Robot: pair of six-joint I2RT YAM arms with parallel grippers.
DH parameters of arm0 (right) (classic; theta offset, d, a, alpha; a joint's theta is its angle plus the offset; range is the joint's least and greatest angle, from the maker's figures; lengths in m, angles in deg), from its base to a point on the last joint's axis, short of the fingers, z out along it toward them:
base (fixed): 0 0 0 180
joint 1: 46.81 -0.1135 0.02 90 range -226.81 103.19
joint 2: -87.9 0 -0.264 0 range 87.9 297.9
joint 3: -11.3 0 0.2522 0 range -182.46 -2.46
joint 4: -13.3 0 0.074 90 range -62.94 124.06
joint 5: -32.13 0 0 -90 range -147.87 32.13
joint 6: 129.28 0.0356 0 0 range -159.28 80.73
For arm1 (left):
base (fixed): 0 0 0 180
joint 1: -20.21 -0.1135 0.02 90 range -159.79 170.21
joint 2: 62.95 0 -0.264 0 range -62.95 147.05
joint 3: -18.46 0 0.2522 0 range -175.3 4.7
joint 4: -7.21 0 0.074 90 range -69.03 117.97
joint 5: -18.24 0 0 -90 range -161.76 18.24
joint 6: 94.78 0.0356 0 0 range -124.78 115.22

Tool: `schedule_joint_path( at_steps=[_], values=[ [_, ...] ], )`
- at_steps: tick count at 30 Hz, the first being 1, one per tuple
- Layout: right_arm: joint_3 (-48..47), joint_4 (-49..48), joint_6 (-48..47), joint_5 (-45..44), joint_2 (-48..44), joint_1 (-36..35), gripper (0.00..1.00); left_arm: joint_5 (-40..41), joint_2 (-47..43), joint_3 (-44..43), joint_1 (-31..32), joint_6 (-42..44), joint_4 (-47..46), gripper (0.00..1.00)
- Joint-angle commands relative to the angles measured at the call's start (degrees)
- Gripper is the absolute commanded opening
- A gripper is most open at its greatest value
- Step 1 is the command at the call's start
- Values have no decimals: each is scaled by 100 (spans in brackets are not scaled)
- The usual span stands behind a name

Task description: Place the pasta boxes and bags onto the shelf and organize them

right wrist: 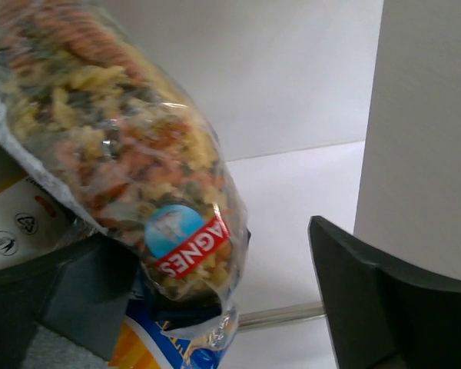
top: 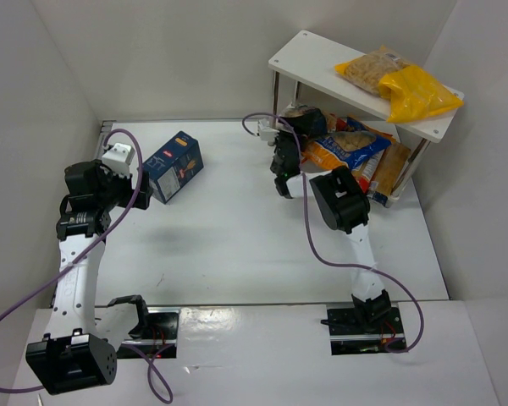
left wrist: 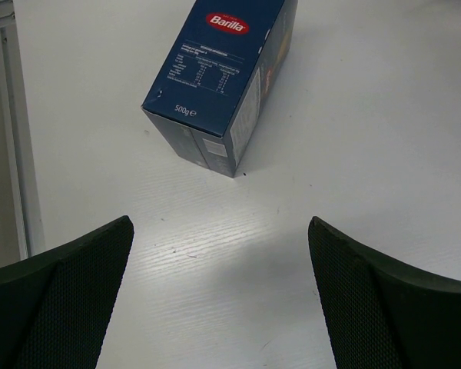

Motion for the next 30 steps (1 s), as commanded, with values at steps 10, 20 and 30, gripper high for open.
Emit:
schedule_joint_path(
  at_steps=[10, 20, 30],
  values=[
    [701, 253, 1549, -11, -1673, -280, 99, -191, -109, 33, -32, 120, -35, 100],
    [922, 1971, 2624, 104, -2422, -712, 99, -191, -109, 33, -32, 120, -35, 100],
    [816, 2128, 2614, 42, -2096, -527, 99, -243, -161, 33, -32, 120, -35, 100]
  ],
)
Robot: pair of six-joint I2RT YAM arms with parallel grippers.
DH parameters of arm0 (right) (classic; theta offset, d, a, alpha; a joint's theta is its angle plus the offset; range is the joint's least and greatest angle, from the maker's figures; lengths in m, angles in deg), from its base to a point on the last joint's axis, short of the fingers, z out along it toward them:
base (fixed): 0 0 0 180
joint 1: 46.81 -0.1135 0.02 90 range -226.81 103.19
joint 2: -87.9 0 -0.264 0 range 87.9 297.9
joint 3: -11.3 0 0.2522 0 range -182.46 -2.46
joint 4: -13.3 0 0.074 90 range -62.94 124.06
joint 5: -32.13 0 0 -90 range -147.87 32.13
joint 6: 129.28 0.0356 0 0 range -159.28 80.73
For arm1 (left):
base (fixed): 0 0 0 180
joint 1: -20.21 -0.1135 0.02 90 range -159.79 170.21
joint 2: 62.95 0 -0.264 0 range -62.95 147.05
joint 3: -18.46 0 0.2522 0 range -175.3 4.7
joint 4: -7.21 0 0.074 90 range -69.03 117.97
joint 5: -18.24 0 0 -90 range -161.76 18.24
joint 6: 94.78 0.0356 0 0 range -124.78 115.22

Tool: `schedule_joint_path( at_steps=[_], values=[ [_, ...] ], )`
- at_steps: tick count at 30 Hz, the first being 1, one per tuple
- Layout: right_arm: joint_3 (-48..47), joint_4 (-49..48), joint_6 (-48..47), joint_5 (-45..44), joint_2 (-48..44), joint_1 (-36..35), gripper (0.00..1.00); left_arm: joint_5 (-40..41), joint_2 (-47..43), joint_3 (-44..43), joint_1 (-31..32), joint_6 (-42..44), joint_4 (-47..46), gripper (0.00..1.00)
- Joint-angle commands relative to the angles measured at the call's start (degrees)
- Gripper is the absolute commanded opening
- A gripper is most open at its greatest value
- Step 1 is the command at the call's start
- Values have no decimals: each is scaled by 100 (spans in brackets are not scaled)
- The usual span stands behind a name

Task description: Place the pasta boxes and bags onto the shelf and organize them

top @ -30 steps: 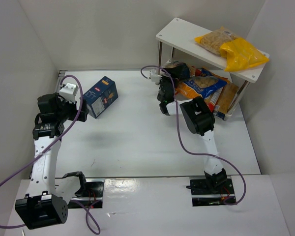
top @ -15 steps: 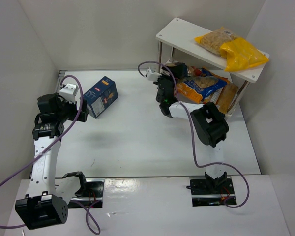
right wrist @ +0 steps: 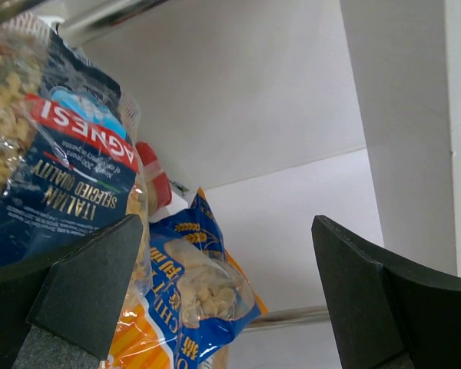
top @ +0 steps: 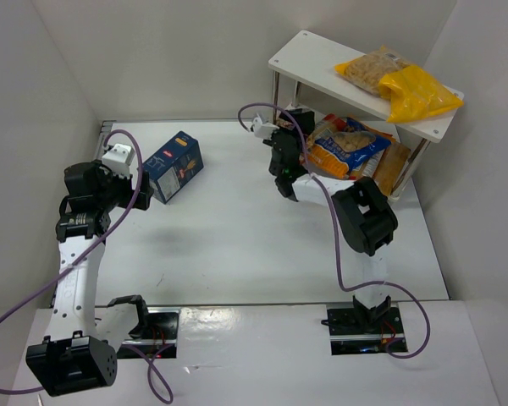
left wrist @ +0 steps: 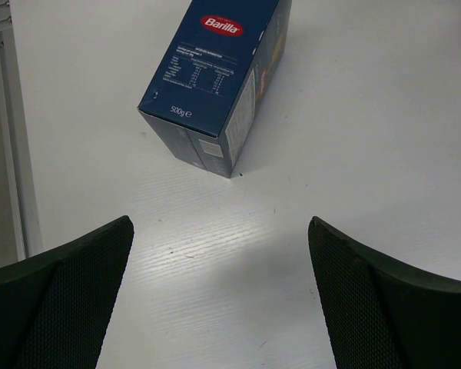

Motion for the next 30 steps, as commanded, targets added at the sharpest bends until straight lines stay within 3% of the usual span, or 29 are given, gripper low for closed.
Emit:
schedule_joint_path(
  at_steps=[1, 3, 7, 10, 11, 13, 15, 23, 30],
  values=[
    [-183, 29, 197, -30, -11, 30, 99, -167, -102, 33, -32, 118, -75, 100],
    [-78, 29, 250, 40, -186, 30, 99, -167, -102, 33, -32, 118, -75, 100],
    [186, 1246, 1211, 303, -888, -487, 99, -167, -102, 33, -32, 118, -75, 100],
    [82, 3600, 2493, 1250, -1686, -1032, 99, -167, -216, 33, -32, 118, -75, 100],
    [3, 4780, 2769, 1619, -1864, -1129, 99, -167, -269, 33, -32, 118, -75, 100],
    [-129, 5964, 3348, 2828, -2328, -1278, 99, -167, -339, 33, -32, 118, -13, 100],
    [-130, 6634, 3475, 3491, -2550, -1279, 99, -167, -400, 33, -32, 118, 40, 100],
    [801, 8210, 4222, 5901, -3604, -1034, 99, -220, -699, 93, -32, 66, 443, 100],
    [1118, 8651, 5521, 6492, -3764, 134, 99, -70, -823, 94, -32, -66, 611, 100]
  ],
)
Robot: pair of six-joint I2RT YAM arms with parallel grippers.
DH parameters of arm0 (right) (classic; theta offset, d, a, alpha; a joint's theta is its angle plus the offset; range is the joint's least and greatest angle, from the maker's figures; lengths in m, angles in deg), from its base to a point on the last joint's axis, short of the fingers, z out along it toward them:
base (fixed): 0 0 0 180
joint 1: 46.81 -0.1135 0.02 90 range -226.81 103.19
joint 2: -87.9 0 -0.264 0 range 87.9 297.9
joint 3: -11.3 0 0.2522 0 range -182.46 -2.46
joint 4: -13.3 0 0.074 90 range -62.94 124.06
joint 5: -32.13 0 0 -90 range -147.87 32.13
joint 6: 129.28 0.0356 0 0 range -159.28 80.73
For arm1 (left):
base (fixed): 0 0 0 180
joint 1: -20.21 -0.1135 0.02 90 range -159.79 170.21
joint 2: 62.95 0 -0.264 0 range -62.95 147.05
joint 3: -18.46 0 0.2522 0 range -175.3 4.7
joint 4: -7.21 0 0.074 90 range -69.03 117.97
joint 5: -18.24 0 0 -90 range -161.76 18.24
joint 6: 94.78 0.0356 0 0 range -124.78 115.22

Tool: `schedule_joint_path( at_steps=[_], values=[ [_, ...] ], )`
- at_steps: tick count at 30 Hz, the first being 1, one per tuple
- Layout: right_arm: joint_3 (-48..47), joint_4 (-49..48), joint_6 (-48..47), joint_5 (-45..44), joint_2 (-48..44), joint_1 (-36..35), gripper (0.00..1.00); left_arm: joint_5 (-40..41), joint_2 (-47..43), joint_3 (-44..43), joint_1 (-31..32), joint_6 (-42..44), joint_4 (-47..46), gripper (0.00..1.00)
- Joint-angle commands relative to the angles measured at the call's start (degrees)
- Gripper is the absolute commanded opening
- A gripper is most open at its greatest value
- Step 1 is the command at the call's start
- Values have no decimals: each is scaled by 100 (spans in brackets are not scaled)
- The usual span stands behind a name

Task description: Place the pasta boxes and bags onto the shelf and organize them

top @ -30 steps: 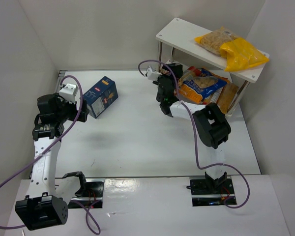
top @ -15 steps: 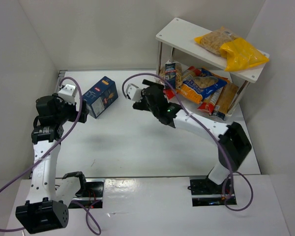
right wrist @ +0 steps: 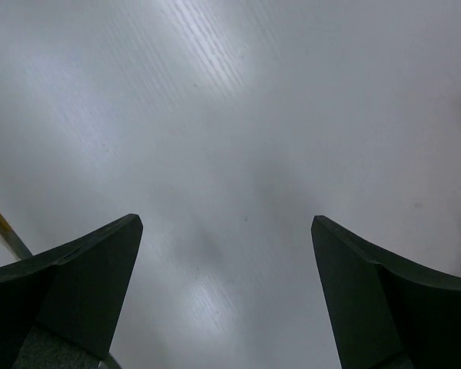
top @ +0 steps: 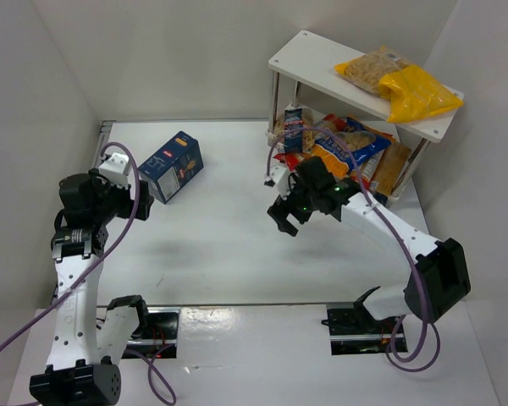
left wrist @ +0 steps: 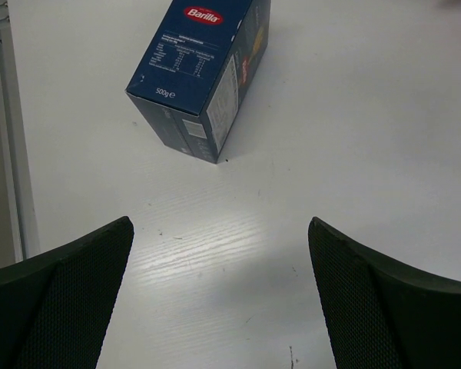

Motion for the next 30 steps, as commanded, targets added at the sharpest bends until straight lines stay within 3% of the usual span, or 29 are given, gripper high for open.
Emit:
schedule_joint_path(
  at_steps=[1, 7, 30],
  values=[
    [82, 332, 896, 505, -107, 623, 99, -26, -65, 35, -32, -38, 38, 100],
    [144, 254, 1195, 321, 235, 1309, 99, -27, -12, 88, -32, -38, 38, 100],
    [302, 42, 1135, 258, -72, 1310, 99, 193, -91, 149, -32, -38, 38, 100]
  ],
)
